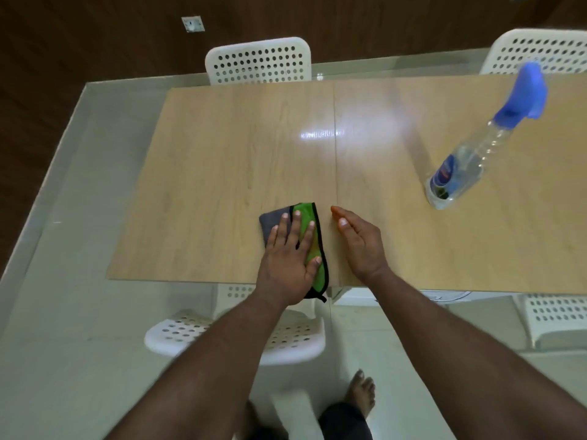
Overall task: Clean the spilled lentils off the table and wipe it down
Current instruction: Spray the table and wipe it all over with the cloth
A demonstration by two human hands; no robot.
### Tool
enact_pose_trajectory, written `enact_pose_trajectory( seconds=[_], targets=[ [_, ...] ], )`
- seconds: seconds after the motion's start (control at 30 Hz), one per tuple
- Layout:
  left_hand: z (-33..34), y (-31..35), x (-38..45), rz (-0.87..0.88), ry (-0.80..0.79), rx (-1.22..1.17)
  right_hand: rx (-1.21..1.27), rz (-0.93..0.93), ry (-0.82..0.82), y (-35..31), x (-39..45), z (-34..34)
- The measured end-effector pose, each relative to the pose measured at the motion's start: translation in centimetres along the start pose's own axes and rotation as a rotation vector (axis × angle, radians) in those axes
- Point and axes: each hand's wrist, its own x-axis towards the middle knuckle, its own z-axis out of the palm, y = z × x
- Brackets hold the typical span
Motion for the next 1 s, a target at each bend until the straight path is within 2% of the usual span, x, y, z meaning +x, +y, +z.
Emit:
enact_pose_trajectory(
  seconds=[0.33, 0.57, 0.7, 0.8, 1.0],
  targets=[
    [-2.9, 1.3, 2.0, 0.067, -0.169, 0.009, -0.087, -0.001, -0.086, -0.9, -1.2, -5.1],
    [-3.9, 3.3, 3.6, -0.009, -0.237, 0.001, -0.139, 0.057, -0.085, -1.5, -1.7, -9.2],
    [-6.0, 5.3, 4.7, -0.097, -0.198, -0.044, -0.198, 0.122, 0.007, -3.0, -1.4, -12.8],
    [-7.5, 7.6, 7.1, -0.085, -0.147, -0.075, -0.282, 0.177, 0.128, -3.6, -0.8, -16.2],
    [-8.2, 11.9, 13.1, 0.016, -0.258, -0.096, -0.384, 0.317, 0.278, -3.9, 1.3, -22.3]
  ],
)
